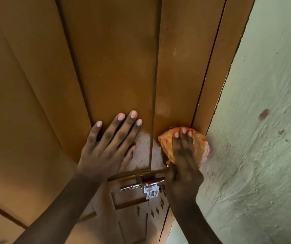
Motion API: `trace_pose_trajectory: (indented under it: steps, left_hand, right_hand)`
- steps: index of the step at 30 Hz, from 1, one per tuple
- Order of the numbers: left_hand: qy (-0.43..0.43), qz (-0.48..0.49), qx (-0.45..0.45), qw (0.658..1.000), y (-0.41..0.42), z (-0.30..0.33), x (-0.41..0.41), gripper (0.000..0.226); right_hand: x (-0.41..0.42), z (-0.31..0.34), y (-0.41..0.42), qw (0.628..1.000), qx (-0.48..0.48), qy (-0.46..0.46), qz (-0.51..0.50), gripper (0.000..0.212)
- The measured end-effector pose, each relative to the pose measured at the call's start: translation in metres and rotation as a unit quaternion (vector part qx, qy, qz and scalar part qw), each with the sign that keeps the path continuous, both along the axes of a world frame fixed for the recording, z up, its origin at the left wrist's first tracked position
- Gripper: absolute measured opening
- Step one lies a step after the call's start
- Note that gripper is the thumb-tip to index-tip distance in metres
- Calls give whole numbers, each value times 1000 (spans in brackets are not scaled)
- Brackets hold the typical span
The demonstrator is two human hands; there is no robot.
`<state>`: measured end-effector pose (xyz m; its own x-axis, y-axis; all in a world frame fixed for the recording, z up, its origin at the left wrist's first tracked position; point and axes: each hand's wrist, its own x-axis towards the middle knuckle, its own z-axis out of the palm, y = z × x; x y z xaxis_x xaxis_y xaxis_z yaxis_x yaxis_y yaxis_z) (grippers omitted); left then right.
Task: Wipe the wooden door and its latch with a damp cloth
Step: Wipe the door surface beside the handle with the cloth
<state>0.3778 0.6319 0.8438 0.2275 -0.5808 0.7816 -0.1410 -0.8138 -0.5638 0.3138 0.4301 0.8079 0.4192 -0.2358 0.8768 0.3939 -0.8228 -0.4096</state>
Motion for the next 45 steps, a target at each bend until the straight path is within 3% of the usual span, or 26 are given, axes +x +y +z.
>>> trace_pose_trajectory:
  steps: [3, 7, 13, 19, 21, 25, 27, 28, 33, 36, 38, 45]
  left_hand:
    - [17, -4, -13, 1000, -1, 0, -4, 73]
    - [100, -24, -107, 989, -22, -7, -14, 84]
    - [81, 3, -106, 991, -27, -17, -4, 91]
    - [72, 14, -101, 992, -28, -22, -1, 92]
    - [68, 15, -98, 993, -29, -21, -1, 91]
    - [64, 10, -105, 992, -29, -22, 0, 91]
    - [59, 11, -104, 993, -29, -23, 1, 91]
    - [59, 9, -105, 993, -29, -22, 1, 91]
    - [58, 2, -106, 993, -29, -22, 2, 91]
    - [60, -1, -109, 992, -29, -23, 2, 91]
    - [60, 0, -108, 992, -29, -24, 2, 92]
    - [56, 0, -107, 993, -29, -24, 2, 91]
  right_hand:
    - [-11, -23, -17, 999, -29, 30, 10, 47]
    - [-6, -4, -21, 989, 144, 38, -11, 43]
    - [-6, -15, -2, 999, -36, 10, 18, 49]
    - [-4, -1, 1, 992, 123, 16, 8, 52]
    - [3, 6, 10, 997, 77, 10, -3, 48]
    - [0, -21, -8, 997, -71, 26, 27, 62]
    - [-10, -32, -23, 991, -121, 25, 60, 47]
    - [-14, -31, -27, 990, -121, 22, 63, 40]
    - [-3, -4, -8, 999, -43, 7, 28, 45]
    - [2, -17, -15, 990, -134, 7, 48, 53]
    - [-9, -33, -26, 981, -182, 23, 65, 34]
    - [-9, -28, -7, 998, -62, -1, 13, 35]
